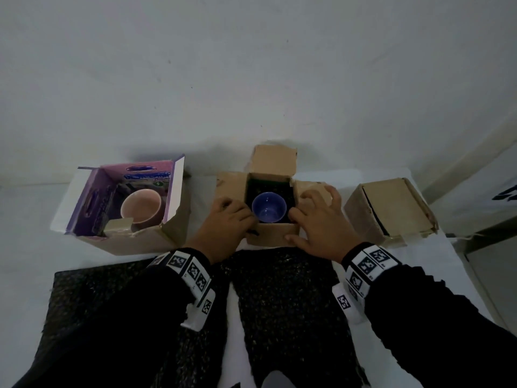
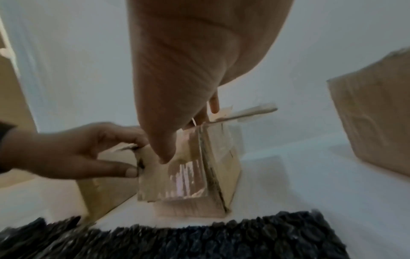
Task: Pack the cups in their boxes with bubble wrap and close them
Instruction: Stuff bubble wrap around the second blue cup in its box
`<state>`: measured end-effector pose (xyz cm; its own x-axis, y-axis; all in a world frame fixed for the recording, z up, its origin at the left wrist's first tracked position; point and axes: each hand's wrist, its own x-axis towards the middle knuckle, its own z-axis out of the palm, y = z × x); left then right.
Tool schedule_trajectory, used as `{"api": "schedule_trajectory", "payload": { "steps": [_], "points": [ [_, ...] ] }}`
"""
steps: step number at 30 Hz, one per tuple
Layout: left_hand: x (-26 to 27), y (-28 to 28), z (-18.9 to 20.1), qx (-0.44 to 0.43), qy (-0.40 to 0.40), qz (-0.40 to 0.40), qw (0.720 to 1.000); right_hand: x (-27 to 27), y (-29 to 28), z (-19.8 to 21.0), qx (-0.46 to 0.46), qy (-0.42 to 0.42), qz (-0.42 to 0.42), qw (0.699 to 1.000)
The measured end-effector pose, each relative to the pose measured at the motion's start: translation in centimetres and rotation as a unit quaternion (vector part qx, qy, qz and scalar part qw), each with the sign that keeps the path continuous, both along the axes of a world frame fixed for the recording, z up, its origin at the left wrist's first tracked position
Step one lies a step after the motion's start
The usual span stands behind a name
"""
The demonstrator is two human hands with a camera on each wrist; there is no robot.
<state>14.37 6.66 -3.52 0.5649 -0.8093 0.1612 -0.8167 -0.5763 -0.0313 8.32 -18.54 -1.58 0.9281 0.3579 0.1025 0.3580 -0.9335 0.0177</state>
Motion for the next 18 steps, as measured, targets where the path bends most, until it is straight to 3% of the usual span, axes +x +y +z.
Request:
{"api": "schedule_trajectory", "payload": {
  "steps": [5, 8, 10, 15, 18],
  "points": [
    [-0.3, -1.3, 1.6, 0.072, 0.026, 0.072, 0.994, 0.6, 1.6, -0.7, -0.081, 0.083, 0.011, 0.993],
    [-0.2, -1.9, 1.5, 0.099, 0.014, 0.091, 0.991, 2.2, 1.9, 0.1, -0.03, 0.059, -0.014, 0.998],
    [-0.2, -2.0, 1.2, 0.084, 0.012, 0.1, 0.991, 3.4, 1.6, 0.6, -0.024, 0.025, -0.038, 0.999],
    [-0.2, -2.1, 0.8, 0.053, 0.021, 0.117, 0.991, 5.3, 1.4, 0.2, -0.072, 0.093, -0.056, 0.991],
    [-1.0, -2.4, 0.1, 0.023, 0.023, 0.121, 0.992, 5.4, 2.0, -0.5, -0.043, 0.092, -0.081, 0.991]
  ]
}}
